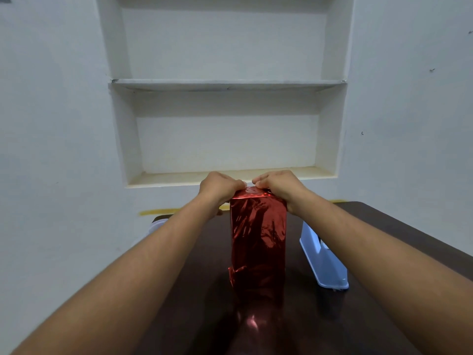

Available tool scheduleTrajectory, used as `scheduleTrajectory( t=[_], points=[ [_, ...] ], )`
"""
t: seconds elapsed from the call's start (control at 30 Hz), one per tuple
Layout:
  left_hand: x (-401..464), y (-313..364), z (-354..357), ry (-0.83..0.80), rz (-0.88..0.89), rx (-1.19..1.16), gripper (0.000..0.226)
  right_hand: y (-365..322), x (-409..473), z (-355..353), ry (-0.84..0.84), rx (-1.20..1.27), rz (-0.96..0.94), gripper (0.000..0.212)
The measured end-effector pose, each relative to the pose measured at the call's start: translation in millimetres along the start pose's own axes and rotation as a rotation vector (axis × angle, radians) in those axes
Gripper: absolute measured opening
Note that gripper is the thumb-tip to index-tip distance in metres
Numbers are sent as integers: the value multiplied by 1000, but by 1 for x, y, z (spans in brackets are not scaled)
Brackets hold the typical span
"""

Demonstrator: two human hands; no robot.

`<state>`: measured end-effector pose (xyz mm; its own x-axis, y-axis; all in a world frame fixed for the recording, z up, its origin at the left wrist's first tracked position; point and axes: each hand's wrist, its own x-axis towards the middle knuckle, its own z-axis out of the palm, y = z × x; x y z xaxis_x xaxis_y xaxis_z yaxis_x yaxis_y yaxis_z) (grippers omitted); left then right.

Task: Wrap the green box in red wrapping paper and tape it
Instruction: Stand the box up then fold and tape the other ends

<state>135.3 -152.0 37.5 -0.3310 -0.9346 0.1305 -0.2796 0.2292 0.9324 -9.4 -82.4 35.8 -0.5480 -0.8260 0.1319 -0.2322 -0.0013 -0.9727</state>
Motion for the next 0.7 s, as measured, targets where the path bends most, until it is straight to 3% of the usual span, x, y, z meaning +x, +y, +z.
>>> scheduleTrajectory(
  t=[0.1,0.2,0.47,0.7],
  points=[
    [-3,2,-5,-55,-10,50,28,-1,-2,1,12,-10,22,10],
    [-5,4,-8,-27,15,102,23,-3,-2,1,36,-44,72,38],
    [-4,2,-1,-14,-65,-1,27,4,6,2,61,22,115,73],
    [-6,0,-1,-53,-102,-93,27,3,6,-3,52,98,117,34]
  ],
)
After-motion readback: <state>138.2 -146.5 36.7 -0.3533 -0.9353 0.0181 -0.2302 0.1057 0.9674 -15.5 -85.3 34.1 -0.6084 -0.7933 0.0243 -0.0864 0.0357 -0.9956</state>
